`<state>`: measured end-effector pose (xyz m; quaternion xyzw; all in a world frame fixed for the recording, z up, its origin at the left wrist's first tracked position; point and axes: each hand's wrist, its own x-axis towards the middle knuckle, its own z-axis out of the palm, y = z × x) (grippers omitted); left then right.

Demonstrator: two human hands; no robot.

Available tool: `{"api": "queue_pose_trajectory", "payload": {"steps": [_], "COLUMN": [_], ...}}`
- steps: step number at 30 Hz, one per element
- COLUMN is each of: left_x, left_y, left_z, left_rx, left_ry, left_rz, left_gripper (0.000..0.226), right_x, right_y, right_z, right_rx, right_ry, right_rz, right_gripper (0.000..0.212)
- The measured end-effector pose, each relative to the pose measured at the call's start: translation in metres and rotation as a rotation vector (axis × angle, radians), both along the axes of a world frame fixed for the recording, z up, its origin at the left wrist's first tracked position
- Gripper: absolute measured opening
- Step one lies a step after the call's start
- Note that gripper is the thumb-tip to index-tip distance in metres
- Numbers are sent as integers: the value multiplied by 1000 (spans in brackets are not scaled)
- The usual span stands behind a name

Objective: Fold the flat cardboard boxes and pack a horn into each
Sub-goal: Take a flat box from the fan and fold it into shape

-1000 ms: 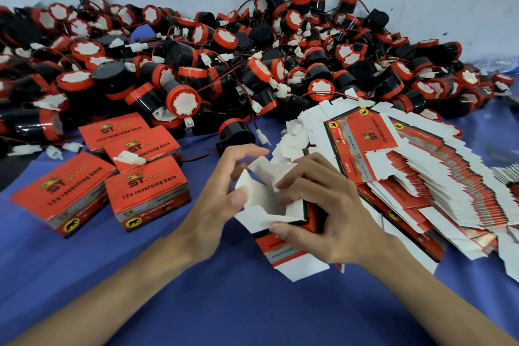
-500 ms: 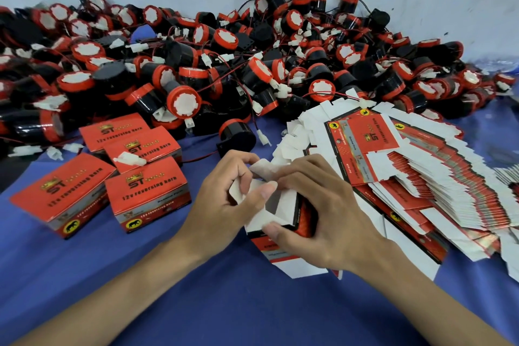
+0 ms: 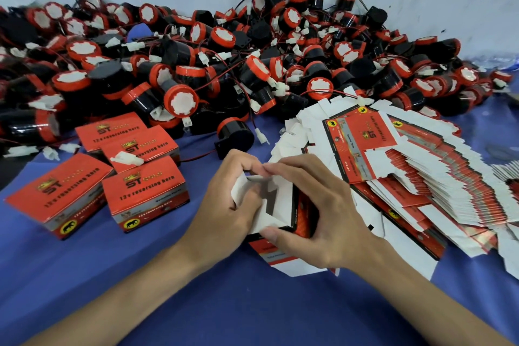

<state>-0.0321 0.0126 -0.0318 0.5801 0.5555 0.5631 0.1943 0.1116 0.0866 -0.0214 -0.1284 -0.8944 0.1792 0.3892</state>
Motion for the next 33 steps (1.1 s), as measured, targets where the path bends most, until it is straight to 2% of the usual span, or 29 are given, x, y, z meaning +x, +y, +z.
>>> {"api": "queue_pose_trajectory", "payload": {"steps": [8, 13, 19, 22, 26, 29, 31, 33], "left_x": [1, 4, 8, 10, 11, 11, 13, 15], "left_y": [-1, -2, -4, -6, -11, -13, -14, -14], "left_z": [1, -5, -6, -5, -4, -1, 2, 3], "left_rx": [67, 209, 98, 45, -147, -172, -165, -157], "left_ry": [-45, 17, -47, -184, -277, -216, -122, -4], "left_rz": [140, 160, 45, -64, -329, -357, -333, -274], "left_gripper": [20, 24, 11, 36, 47, 55, 62, 59], "right_x": [0, -2, -4, -3, -2, 0, 1, 0], "right_y": [2, 4, 7, 7, 5, 7, 6, 5], "right_z": [-2, -3, -7, -7, -5, -6, -2, -3], "right_rx": [38, 83, 56, 82, 116, 126, 123, 157], "right_ry": [10, 70, 103, 117, 152, 178, 167, 173], "right_rz": [-7, -1, 28, 48, 153, 183, 193, 187], "right_gripper": [53, 46, 38, 38, 45, 48, 49, 48]}}
